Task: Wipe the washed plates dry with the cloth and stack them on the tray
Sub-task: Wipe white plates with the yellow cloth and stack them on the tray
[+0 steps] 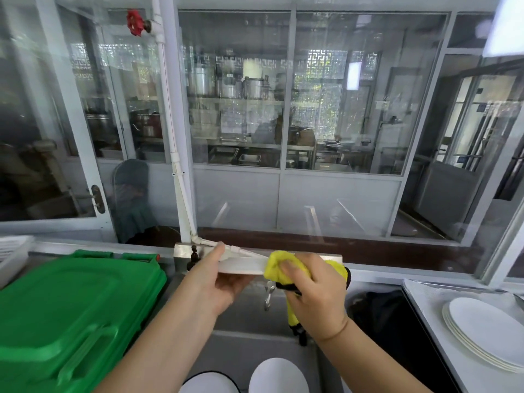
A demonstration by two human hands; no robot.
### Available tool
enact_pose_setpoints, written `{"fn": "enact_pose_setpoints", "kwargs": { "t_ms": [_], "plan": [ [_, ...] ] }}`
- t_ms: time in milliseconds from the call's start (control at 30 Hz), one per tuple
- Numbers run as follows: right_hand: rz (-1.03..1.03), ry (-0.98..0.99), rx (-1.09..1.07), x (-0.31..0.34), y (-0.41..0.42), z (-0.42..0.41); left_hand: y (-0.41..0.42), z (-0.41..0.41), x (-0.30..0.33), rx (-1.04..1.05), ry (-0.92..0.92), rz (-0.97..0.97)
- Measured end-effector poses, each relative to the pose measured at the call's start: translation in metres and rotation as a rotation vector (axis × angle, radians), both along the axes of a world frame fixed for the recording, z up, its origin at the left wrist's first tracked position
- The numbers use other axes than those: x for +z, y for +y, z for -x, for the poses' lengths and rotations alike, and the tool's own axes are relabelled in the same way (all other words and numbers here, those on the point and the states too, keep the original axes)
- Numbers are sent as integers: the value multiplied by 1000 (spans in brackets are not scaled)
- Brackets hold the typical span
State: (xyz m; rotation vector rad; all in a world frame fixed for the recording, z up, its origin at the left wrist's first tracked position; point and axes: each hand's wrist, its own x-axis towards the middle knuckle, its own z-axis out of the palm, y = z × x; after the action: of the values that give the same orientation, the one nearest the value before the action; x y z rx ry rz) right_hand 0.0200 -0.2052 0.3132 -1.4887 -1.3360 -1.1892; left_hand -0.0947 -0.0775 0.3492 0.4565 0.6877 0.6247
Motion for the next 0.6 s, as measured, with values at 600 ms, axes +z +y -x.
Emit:
{"fn": "enact_pose_setpoints", "kwargs": {
  "t_ms": [600],
  "plan": [
    [319,409,35,25,14,-22,-6,5,-25,1,-93,-525]
  ]
}}
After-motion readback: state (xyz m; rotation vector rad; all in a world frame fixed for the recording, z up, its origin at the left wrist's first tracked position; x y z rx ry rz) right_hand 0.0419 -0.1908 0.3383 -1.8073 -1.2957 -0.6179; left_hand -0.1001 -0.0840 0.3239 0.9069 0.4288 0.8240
